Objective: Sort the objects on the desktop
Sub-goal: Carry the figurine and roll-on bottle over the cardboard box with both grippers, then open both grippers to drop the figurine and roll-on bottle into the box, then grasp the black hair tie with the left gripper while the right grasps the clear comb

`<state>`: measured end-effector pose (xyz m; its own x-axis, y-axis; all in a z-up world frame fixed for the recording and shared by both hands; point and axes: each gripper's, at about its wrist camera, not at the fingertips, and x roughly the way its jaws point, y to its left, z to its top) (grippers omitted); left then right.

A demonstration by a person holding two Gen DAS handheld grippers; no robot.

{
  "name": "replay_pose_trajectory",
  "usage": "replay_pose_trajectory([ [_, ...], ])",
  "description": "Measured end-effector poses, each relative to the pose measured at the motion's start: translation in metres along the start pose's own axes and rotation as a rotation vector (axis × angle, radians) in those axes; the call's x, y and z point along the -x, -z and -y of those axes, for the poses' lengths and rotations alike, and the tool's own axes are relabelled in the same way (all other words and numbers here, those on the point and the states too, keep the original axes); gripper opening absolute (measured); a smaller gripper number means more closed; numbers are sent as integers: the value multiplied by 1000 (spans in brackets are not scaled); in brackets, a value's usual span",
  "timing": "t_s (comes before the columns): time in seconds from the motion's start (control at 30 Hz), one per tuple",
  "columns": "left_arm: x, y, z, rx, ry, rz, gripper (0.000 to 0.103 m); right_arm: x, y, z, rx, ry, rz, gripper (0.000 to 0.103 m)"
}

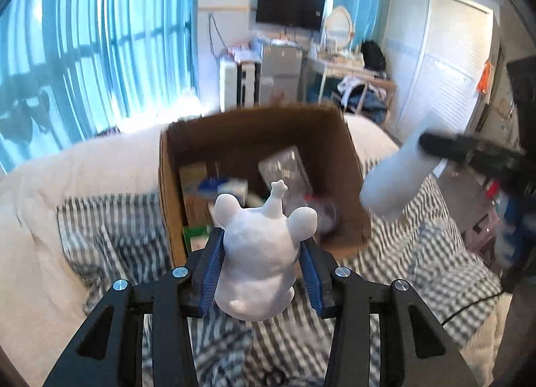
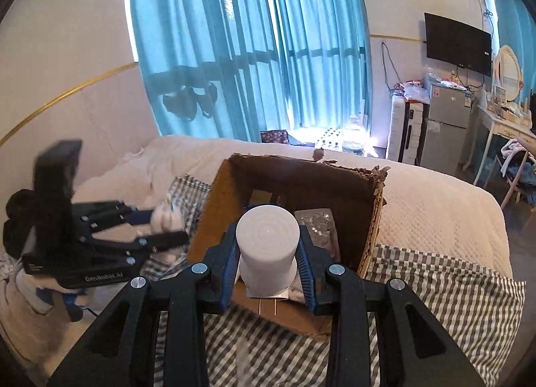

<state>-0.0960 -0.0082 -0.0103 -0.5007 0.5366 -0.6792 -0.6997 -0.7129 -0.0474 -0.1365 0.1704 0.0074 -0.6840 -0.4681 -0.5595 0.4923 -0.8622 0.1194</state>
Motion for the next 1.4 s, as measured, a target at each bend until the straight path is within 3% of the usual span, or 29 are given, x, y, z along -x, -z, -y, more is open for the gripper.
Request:
replay_pose_trajectory([
  [0.27,-46,-33,-6,-5,-33,28,44,-53,0,20,-7,55,-26,32],
  [0.5,-100,-33,-17,19,-87,8,46,-105,13,37,-12,50,-99,32],
  [0.57,-114,-32,-20,8,-114,-9,52,-115,17,40,-19,69,-104,32],
  [0.6,-120,-31,-20,1,-126,-15,61,-117,18,42,-27,72,-103,35],
  [0.63,-123,-29,-21,-3,-143,-15,67,-118,20,44,-39,75,-98,45],
  [0.7,-123,-27,-23,-9,-158,-14,68,-112,22,46,-64,80,-68,54],
  [0.8,-116,-23,-26,-2,-182,-5,84,-99,27,49,-99,85,-28,61],
  [0.87,-107,-20,-29,25,-184,12,88,-84,30,45,-86,112,12,66],
  [0.93,-97,-12,-27,48,-158,14,90,-64,33,42,-79,142,61,80],
  [1.0,-88,-4,-24,52,-150,15,90,-46,37,41,-92,165,104,85],
  [1.1,-72,13,-19,53,-143,7,94,-19,49,40,-132,181,134,86],
  [1.2,-61,42,-13,56,-107,-58,94,-8,65,32,-119,186,99,86],
  [1.4,-60,92,11,-49,-76,-199,94,-14,116,27,-110,177,-102,85],
])
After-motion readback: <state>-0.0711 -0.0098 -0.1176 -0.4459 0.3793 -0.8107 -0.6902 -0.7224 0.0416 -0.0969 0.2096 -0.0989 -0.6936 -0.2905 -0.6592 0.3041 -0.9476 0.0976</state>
